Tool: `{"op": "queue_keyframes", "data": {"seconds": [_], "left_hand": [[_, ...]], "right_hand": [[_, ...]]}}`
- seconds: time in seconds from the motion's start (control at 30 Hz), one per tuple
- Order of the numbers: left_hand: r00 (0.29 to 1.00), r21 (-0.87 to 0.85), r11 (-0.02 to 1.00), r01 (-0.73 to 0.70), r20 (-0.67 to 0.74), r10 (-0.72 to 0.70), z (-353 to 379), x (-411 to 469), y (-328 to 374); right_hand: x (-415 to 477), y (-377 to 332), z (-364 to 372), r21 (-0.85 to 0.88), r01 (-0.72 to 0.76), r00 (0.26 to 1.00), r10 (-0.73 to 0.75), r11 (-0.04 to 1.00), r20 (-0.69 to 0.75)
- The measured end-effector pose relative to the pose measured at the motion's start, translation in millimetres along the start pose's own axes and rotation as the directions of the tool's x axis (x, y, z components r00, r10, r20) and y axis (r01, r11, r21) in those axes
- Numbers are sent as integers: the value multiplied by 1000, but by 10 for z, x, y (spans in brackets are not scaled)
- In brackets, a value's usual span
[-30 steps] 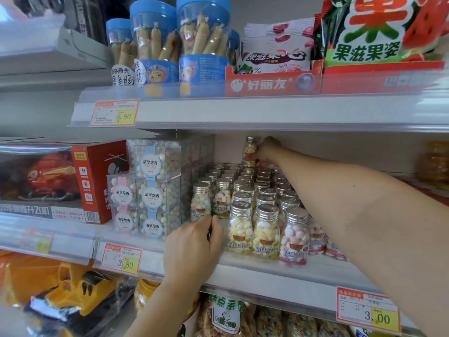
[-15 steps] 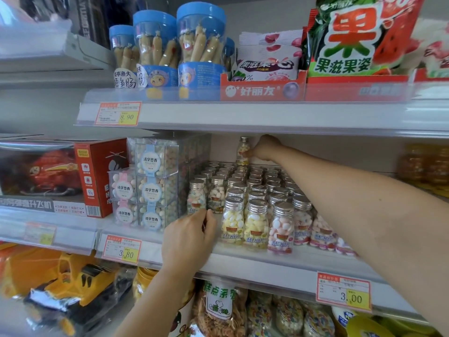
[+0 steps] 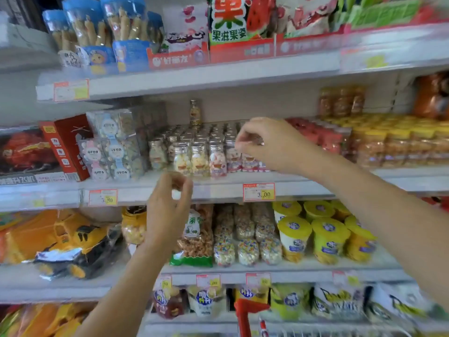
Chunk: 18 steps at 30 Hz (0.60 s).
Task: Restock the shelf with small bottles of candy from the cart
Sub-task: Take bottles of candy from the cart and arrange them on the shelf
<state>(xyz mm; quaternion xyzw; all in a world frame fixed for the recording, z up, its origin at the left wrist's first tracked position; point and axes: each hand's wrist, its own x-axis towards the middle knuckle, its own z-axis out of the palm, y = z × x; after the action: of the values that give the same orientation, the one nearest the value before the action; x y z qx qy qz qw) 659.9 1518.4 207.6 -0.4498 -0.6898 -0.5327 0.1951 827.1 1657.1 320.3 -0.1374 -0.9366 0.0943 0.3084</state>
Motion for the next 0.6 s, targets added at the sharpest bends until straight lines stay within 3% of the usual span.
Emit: {"op": "queue_keyframes", "data": {"seconds": [0.07,0.17,0.27,0.33,0.43,0.5,0.6], "left_hand": [[986,-23,999,-38,160,42,171,-450,180],[917,-34,999,-16,399,28,514,-1102,316],[786,-6,995,103,614,-77,823,-1697,359],[672,87,991,100,728,-132,1037,-2069,331],[471,187,973,136,852,-229,1387,-2566,228],[333,261,953,156,894,-300,1600,-2852,160],[199,338,932,127,912,-358,1886,-3241,12]], "right_hand": [[-443,111,91,-7,16,996,-17,1000,-83],[-1111,397,321,33,-114,993,115,993,-14],[-1772,777,614,20,-266,956,261,964,131],[-2242,1066,836,-8,-383,895,374,924,243],[-2967,1509,1189,-58,-608,700,569,792,431],[-3432,1775,1423,-135,-750,496,685,648,533],[-4000,2035,1789,-254,-839,203,711,480,674]]}}
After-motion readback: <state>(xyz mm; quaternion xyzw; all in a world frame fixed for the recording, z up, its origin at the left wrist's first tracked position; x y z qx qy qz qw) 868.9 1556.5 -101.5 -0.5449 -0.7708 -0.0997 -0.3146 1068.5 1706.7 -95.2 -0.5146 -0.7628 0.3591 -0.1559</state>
